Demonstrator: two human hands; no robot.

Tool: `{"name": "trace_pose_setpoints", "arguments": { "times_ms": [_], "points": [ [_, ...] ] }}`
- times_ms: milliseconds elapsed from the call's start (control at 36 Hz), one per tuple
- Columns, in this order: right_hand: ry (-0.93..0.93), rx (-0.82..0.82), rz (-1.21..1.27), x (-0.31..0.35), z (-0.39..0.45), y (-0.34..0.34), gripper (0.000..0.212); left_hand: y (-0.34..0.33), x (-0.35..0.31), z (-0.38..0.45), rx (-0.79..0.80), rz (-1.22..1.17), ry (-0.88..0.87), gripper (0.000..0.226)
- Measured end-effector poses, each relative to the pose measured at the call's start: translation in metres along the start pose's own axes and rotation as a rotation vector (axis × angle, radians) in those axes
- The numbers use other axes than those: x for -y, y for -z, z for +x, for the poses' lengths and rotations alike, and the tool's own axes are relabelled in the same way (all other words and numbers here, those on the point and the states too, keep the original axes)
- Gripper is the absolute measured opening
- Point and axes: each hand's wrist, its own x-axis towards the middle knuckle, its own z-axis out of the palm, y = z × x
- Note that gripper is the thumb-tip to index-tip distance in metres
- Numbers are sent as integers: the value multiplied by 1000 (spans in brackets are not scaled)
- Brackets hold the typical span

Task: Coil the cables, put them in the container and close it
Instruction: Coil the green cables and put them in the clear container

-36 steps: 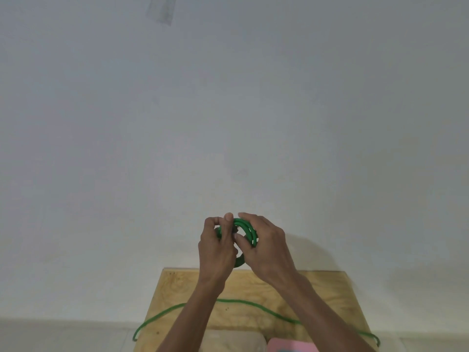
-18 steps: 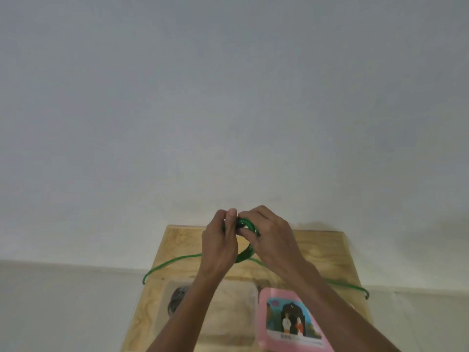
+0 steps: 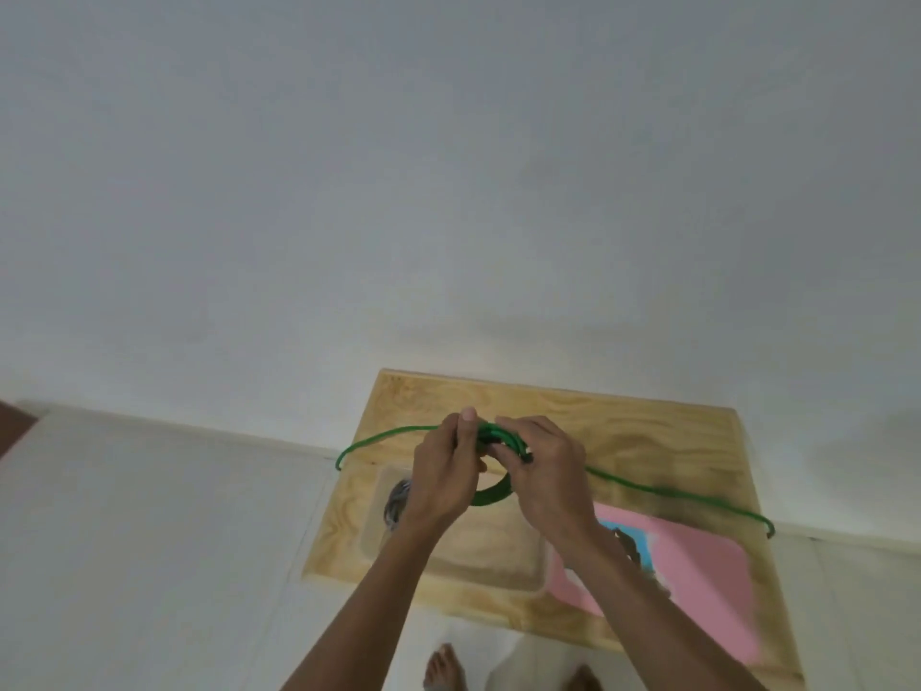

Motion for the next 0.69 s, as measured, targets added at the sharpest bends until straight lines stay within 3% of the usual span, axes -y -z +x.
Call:
{"name": "trace_pose_setpoints", "arguments": {
  "times_ms": [139, 250, 444, 556, 694],
  "points": [
    [-115, -35, -33, 3, -8, -28, 30, 35, 36, 12, -70, 117, -65, 51],
    [-225, -29, -113, -9, -16, -52, 29, 57, 82, 21, -132, 225, -125, 37],
    [-435, 39, -234, -29, -39, -86, 30, 65, 157, 16, 74, 520, -52, 68],
    [-524, 88, -246, -44, -47, -102, 30, 58, 178, 13, 170, 621, -59, 58],
    [-548, 121, -313, -60, -47, -123, 25, 51, 201, 10, 230, 670, -105, 71]
  ]
}}
